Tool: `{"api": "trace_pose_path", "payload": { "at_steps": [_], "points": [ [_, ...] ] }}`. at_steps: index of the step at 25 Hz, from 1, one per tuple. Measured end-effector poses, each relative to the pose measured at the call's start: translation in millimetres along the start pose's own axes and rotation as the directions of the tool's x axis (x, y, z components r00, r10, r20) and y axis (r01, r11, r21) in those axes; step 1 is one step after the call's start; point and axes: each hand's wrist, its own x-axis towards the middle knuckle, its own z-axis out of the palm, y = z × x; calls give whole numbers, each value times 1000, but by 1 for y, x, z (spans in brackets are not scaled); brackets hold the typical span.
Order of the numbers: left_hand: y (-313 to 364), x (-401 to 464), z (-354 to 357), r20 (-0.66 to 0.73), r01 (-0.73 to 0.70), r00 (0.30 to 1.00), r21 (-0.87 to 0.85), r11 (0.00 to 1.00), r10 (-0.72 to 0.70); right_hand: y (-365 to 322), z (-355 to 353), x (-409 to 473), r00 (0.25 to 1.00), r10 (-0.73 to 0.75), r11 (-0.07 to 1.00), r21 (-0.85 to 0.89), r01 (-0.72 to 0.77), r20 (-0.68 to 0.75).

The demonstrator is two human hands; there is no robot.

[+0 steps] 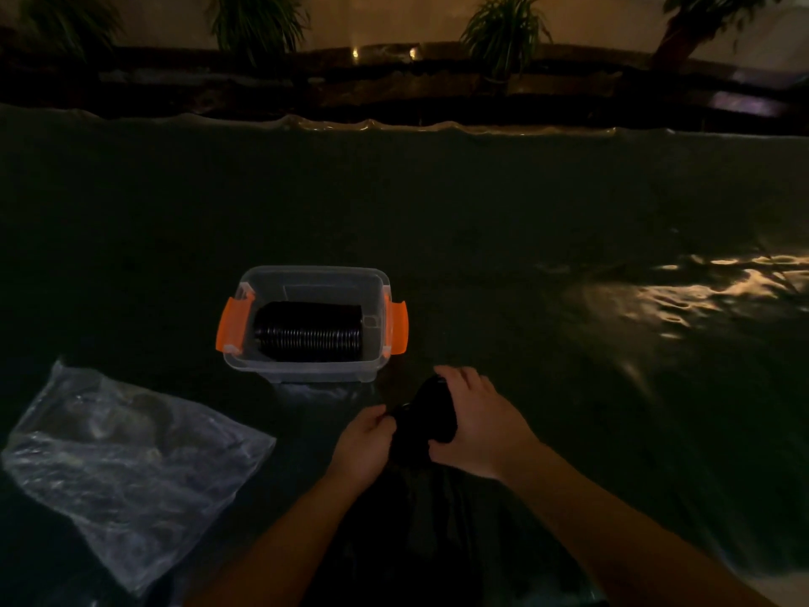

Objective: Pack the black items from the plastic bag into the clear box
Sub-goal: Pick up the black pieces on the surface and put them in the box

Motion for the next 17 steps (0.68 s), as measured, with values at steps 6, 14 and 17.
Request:
{"api": "trace_pose_path", "payload": {
  "at_steps": [6,14,17],
  "points": [
    [6,-5,-2,90,198,980,-351,915,-177,-27,37,-8,999,-25,996,-79,28,34],
    [4,-9,8,210,293,948,-283,913,-239,-29,69,-24,991,50,939,-333,-89,-123],
    [6,-14,12,232,281,944,-203,938,-233,-31,75,-26,984,110,946,-289,-147,-140]
  ]
}}
